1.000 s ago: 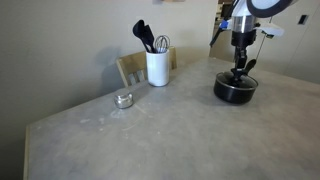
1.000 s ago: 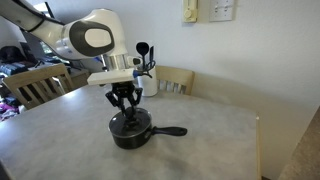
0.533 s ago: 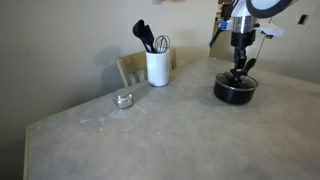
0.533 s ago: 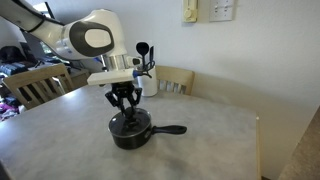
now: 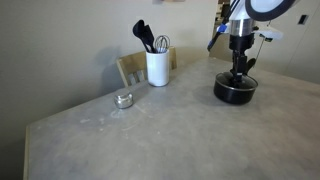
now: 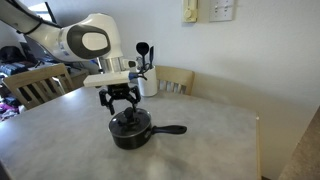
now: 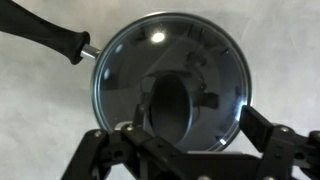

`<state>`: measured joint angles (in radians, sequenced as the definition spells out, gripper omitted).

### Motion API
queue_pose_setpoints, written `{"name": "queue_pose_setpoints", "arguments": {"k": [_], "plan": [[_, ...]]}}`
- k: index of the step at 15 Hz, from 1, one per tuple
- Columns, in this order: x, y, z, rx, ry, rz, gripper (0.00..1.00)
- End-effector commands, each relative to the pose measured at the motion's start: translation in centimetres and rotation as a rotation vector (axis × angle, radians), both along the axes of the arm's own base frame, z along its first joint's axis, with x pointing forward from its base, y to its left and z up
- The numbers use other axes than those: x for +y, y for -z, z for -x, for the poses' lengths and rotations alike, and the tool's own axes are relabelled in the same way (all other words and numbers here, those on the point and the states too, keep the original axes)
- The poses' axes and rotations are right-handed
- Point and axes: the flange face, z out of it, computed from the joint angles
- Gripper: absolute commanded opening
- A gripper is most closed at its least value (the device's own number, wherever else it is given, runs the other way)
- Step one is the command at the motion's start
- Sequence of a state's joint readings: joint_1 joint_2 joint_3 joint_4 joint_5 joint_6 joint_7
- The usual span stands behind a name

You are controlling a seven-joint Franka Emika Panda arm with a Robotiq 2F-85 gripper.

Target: Pick up the lid from the counter, place it on the pot, then put it back on the counter

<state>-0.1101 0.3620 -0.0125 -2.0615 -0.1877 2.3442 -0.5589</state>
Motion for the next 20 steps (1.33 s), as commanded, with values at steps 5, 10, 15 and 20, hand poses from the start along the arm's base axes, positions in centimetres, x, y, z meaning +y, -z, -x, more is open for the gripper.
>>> {"name": "queue_pose_setpoints", "arguments": {"k": [5, 10, 15, 20], "plan": [[-0.7, -1.0, 0.0, -0.025, 0.006, 0.009, 1.00], [-1.7, -0.8, -0.3, -0.033, 0.016, 0.017, 1.00], [-2.1, -0.7, -0.1, -0.040, 0.028, 0.019, 0.52], [-1.9, -1.2, 0.2, -0.044, 0.042, 0.019, 0.16]]}}
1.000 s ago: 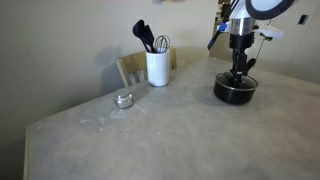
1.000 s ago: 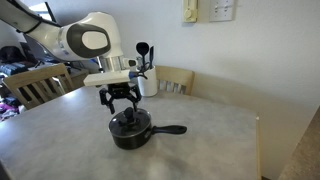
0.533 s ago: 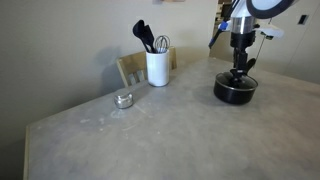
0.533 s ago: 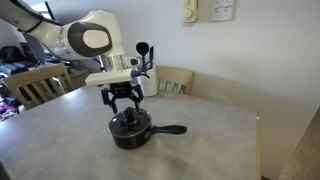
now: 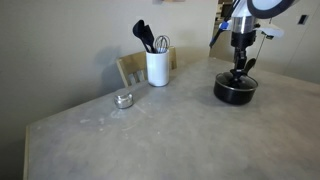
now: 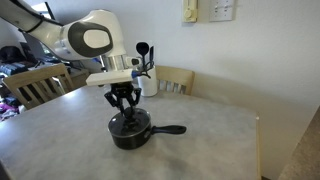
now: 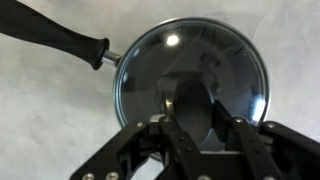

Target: Pick up the lid from the counter, place it on the pot, then put it back on the counter

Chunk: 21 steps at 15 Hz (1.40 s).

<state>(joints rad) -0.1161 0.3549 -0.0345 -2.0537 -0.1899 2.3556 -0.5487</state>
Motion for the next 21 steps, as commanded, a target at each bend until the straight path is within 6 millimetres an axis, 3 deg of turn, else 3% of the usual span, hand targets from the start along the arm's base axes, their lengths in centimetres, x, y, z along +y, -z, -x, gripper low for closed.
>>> {"name": "queue_pose_setpoints", "arguments": {"k": [1, 8, 12, 16, 21], "plan": [[-0.2, -0.7, 0.5, -0.017, 0.019, 0.013, 0.14], [1.5, -3.7, 1.1, -0.053, 0.072, 0.093, 0.14], [4.6, -5.3, 1.4, -0.064, 0.099, 0.089, 0.14], [10.1, -5.6, 2.0, -0.040, 0.110, 0.068, 0.14], [19.8, -4.2, 2.5, -0.002, 0.128, 0.018, 0.14]]}}
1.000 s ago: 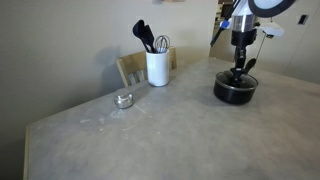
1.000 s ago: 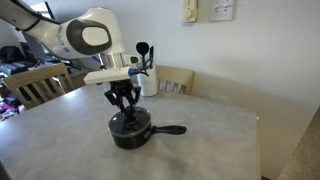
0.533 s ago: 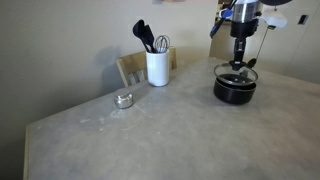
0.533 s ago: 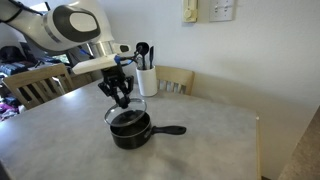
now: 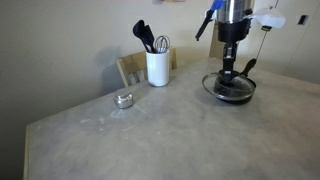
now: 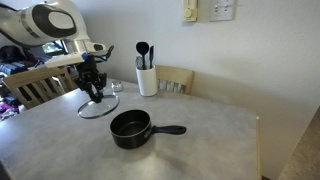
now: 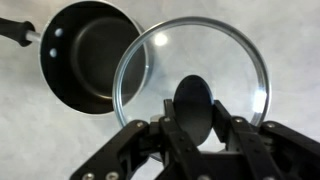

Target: Pick up the lid from the counter, place it on the pot, then put it back on the counter

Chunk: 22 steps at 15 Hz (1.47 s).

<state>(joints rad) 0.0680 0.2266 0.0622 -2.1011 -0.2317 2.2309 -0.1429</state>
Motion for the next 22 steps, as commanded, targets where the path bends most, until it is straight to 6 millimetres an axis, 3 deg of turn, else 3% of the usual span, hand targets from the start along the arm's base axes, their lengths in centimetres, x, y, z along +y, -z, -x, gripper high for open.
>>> {"name": "queue_pose_setpoints", "arguments": {"k": [1, 4, 6, 13, 18, 19, 21, 22], "plan": [[6.2, 0.8, 0.5, 0.014, 0.032, -0.045, 0.14], [10.9, 3.3, 0.0, -0.008, 0.104, -0.077, 0.14], [12.6, 5.2, -0.5, -0.032, 0.163, -0.076, 0.14], [15.3, 11.4, -2.0, -0.073, 0.340, -0.079, 0.14], [16.1, 12.0, -2.8, -0.079, 0.366, -0.067, 0.14], [16.1, 11.8, -2.9, -0.074, 0.363, -0.068, 0.64], [15.6, 11.4, -2.8, -0.068, 0.360, -0.066, 0.71], [15.2, 10.8, -2.6, -0.057, 0.341, -0.058, 0.79]]}}
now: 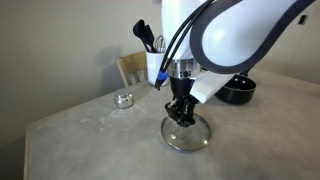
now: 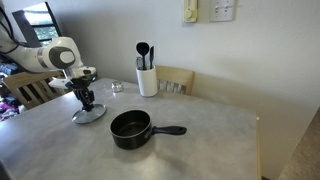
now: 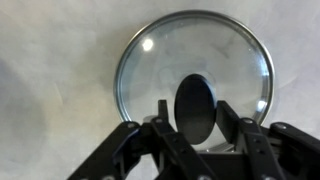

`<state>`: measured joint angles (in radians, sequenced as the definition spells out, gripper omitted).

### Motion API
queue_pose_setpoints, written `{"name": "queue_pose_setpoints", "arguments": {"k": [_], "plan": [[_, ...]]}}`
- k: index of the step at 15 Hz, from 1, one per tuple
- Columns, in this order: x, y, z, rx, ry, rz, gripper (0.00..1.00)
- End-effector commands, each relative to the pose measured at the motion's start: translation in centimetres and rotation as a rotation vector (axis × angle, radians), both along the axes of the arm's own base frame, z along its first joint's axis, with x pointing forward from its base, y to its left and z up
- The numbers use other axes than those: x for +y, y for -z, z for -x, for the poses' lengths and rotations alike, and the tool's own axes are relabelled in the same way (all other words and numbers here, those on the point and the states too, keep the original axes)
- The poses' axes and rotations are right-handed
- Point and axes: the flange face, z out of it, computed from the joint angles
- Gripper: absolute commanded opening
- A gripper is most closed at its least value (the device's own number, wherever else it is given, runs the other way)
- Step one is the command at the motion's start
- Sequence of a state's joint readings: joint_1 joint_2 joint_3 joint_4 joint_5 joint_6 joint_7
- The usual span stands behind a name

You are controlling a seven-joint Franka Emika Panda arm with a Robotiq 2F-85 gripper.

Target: Pick up the lid from the counter, place it on the pot, then put it back on the counter

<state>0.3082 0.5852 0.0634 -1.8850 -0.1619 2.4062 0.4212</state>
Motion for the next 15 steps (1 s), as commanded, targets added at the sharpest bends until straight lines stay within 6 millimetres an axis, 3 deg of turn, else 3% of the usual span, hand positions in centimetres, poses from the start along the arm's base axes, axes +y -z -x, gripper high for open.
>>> {"name": "queue_pose_setpoints", "arguments": {"k": [1, 3, 9, 11, 12, 15], "plan": [[-1.3, -1.3, 0.1, 0.038, -0.029, 0.012, 0.85], [-2.4, -2.7, 0.6, 0.066, -0.043, 0.014, 0.99], [-6.5, -7.8, 1.9, 0.170, -0.217, -0.009, 1.00], [-7.9, -8.7, 2.8, 0.235, -0.300, -0.028, 1.00], [-6.6, -7.8, 1.2, 0.185, -0.237, 0.004, 1.00], [-7.0, -8.4, 1.2, 0.185, -0.238, 0.002, 1.00]]}}
